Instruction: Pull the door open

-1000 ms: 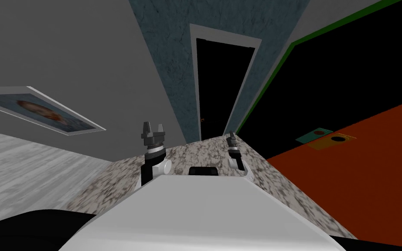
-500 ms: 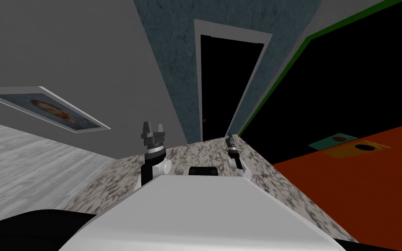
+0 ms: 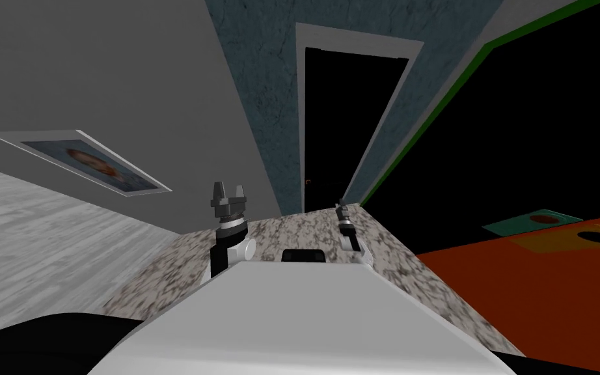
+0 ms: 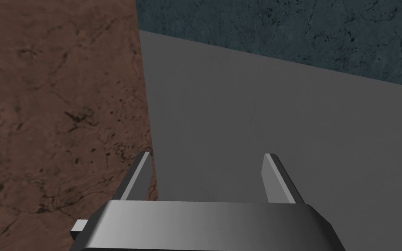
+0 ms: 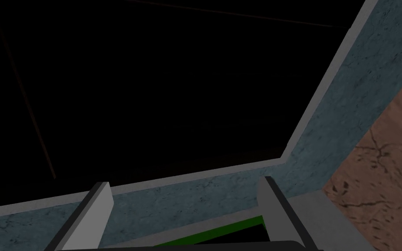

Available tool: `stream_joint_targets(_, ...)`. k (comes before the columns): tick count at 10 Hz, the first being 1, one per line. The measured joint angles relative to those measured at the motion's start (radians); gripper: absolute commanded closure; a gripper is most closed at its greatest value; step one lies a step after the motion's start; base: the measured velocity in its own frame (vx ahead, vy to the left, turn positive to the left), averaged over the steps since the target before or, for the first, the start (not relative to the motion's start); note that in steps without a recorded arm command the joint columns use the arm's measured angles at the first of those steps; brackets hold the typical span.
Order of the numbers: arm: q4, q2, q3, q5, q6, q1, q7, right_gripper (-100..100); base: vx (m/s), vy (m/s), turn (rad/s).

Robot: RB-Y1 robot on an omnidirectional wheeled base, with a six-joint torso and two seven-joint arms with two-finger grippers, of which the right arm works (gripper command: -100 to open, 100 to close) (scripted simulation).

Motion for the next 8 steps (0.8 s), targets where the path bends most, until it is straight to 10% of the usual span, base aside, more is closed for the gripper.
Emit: stream_joint_targets(8, 0.208, -0.015, -0.012, -0.008, -0.045, -0.085, -0.016, -100, 0.072, 0.003, 0.074)
